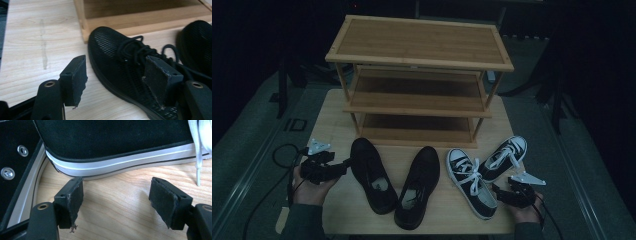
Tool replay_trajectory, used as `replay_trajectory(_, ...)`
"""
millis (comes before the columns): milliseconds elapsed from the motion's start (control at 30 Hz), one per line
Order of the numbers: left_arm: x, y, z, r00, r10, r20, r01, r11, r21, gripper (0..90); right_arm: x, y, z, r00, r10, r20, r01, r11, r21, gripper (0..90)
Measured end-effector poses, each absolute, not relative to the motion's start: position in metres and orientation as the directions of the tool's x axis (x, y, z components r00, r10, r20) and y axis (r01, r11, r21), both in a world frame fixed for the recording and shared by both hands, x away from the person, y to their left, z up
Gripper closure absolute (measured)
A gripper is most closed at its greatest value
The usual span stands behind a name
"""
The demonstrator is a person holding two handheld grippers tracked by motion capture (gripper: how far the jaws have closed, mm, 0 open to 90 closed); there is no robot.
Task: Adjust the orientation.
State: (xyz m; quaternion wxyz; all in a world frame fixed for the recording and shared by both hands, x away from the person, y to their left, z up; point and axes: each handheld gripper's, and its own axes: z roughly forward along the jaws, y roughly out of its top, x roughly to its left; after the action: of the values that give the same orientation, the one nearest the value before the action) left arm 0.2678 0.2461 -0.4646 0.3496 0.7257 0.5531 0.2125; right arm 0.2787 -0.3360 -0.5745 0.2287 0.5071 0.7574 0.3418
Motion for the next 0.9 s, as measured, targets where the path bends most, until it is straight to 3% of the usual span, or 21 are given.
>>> replay_trajectory(133, 0.268, 0.234, -0.461, 0.321, 0.947, -0.026, 0.653, -0.202, 0.73, 41.3, 0.279, -0.336, -0.575, -0.378, 0.926, -0.001, 0.611, 0.251, 0.75, 27.7)
replay_trajectory(367, 0.268, 0.223, -0.462, 0.35, 0.937, -0.012, 0.66, -0.237, 0.713, 40.6, 0.278, -0.336, -0.575, -0.373, 0.928, -0.001, 0.613, 0.247, 0.751, 27.6)
replay_trajectory(700, 0.268, 0.207, -0.465, 0.363, 0.932, -0.011, 0.67, -0.253, 0.698, 29.9, 0.278, -0.336, -0.575, -0.372, 0.928, -0.001, 0.613, 0.247, 0.751, 27.6)
replay_trajectory(900, 0.267, 0.197, -0.467, 0.385, 0.923, -0.015, 0.675, -0.27, 0.687, 29.6, 0.278, -0.336, -0.575, -0.37, 0.929, -0.002, 0.613, 0.246, 0.751, 27.6)
